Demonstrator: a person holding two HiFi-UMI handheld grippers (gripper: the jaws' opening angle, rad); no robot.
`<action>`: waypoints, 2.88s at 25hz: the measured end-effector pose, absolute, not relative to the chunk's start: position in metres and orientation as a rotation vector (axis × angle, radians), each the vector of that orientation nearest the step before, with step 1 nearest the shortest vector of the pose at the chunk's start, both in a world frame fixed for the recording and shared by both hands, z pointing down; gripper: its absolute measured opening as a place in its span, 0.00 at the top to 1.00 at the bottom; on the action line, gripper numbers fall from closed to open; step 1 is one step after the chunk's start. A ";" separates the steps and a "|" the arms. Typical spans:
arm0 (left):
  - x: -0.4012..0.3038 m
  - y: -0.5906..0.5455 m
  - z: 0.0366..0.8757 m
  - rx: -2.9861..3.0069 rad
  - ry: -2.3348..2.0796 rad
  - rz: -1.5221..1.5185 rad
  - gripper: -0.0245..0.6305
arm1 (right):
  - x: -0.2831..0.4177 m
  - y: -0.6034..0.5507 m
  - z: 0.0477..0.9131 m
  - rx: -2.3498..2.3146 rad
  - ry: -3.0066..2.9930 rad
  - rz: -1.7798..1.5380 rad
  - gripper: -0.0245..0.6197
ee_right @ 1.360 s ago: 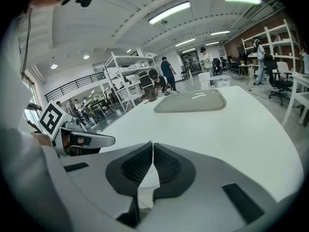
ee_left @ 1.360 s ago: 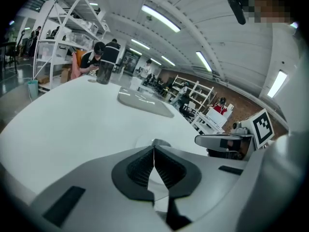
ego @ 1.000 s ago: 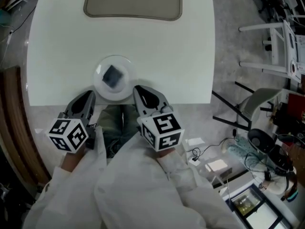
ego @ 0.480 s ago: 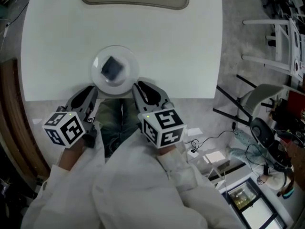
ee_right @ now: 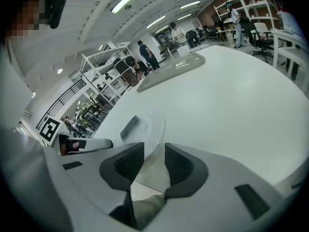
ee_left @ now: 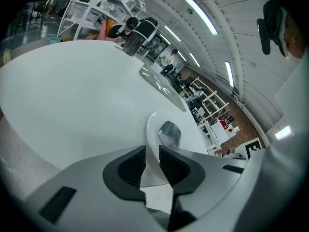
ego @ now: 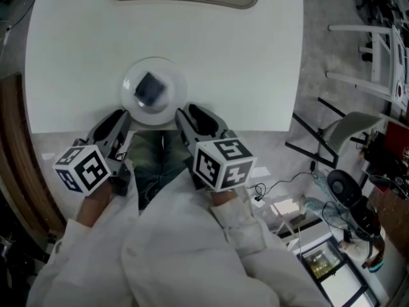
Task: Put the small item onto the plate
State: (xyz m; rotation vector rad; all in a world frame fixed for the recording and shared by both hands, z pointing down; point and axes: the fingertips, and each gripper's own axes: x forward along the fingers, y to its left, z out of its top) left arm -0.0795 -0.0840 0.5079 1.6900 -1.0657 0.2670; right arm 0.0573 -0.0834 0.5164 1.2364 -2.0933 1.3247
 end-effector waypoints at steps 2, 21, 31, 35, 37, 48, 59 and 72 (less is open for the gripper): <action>-0.080 -0.083 0.507 1.689 -1.069 0.269 0.85 | 0.056 -0.083 0.515 1.238 -2.092 1.340 0.77; -0.080 -0.083 0.509 1.624 -1.067 0.227 0.85 | 0.050 -0.085 0.516 1.249 -2.022 1.335 0.78; -0.079 -0.082 0.512 1.706 -1.121 0.339 0.85 | 0.048 -0.088 0.519 1.260 -2.032 1.297 0.83; -0.080 -0.084 0.512 1.712 -1.134 0.333 0.85 | 0.047 -0.089 0.519 1.239 -2.046 1.254 0.83; -0.081 -0.085 0.511 1.736 -1.140 0.360 0.85 | 0.046 -0.089 0.518 1.229 -2.051 1.247 0.83; -0.082 -0.092 0.513 1.803 -1.171 0.391 0.85 | 0.045 -0.091 0.522 1.237 -2.058 1.230 0.84; -0.074 -0.107 0.493 1.858 -1.183 0.368 0.85 | 0.053 -0.107 0.503 1.261 -2.120 1.213 0.84; -0.031 -0.144 0.446 1.952 -1.183 0.293 0.85 | 0.097 -0.146 0.455 1.303 -2.226 1.115 0.84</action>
